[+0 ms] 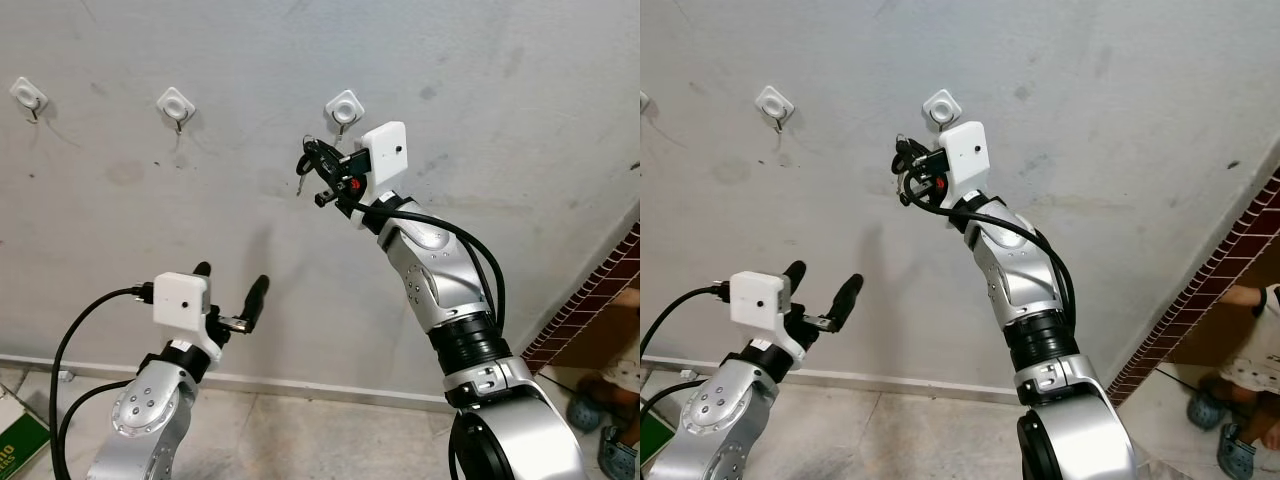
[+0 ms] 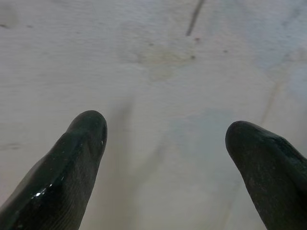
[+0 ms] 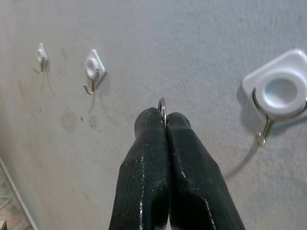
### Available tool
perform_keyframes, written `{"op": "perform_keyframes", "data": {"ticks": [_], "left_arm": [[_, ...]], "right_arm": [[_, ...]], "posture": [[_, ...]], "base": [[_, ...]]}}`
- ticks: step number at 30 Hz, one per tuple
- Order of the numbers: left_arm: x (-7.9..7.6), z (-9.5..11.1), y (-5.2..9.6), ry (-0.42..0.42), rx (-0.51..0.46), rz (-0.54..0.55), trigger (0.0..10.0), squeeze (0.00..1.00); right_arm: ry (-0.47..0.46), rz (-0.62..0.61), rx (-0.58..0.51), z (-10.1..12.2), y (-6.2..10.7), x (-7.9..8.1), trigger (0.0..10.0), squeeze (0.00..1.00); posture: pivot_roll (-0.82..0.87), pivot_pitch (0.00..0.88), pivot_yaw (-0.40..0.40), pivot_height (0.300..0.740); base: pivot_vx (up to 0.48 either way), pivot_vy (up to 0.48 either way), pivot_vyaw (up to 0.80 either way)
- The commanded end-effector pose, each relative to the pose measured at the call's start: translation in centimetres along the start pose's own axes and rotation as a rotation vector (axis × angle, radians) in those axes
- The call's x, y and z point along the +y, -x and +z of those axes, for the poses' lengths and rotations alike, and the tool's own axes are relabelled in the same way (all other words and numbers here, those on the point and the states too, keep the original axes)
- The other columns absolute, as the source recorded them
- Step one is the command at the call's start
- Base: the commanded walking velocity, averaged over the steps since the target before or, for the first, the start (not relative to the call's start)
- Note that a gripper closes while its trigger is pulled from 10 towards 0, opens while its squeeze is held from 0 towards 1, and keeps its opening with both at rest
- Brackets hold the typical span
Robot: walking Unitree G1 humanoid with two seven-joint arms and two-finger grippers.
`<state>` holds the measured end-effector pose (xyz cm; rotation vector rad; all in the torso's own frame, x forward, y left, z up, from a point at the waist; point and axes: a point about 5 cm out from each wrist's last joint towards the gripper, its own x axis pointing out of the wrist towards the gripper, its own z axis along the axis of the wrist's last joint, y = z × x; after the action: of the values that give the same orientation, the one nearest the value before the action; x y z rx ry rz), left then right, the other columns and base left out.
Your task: Hang keys on a hook
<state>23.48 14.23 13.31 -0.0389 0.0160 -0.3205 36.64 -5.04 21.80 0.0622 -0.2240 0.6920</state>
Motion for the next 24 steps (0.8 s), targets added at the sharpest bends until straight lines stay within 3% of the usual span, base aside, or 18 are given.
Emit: {"op": "perform_keyframes", "data": {"ticks": [1, 24], "left_arm": [[-0.3, 0.5, -0.1, -0.020, -0.014, -0.026, 10.0, 0.00], [-0.5, 0.6, 0.2, -0.006, -0.014, -0.050, 10.0, 0.00]], "right_arm": [[-0.002, -0.013, -0.027, 0.7, -0.4, -0.2, 10.0, 0.00], [-0.087, -0.152, -0.033, 0.2, -0.3, -2.7, 10.0, 0.00]], "posture": [[0.12, 0.005, 0.011, 0.740], [0.13, 0.004, 0.013, 0.740]], "base": [[0.000, 0.000, 0.00], [0.000, 0.000, 0.00]]}}
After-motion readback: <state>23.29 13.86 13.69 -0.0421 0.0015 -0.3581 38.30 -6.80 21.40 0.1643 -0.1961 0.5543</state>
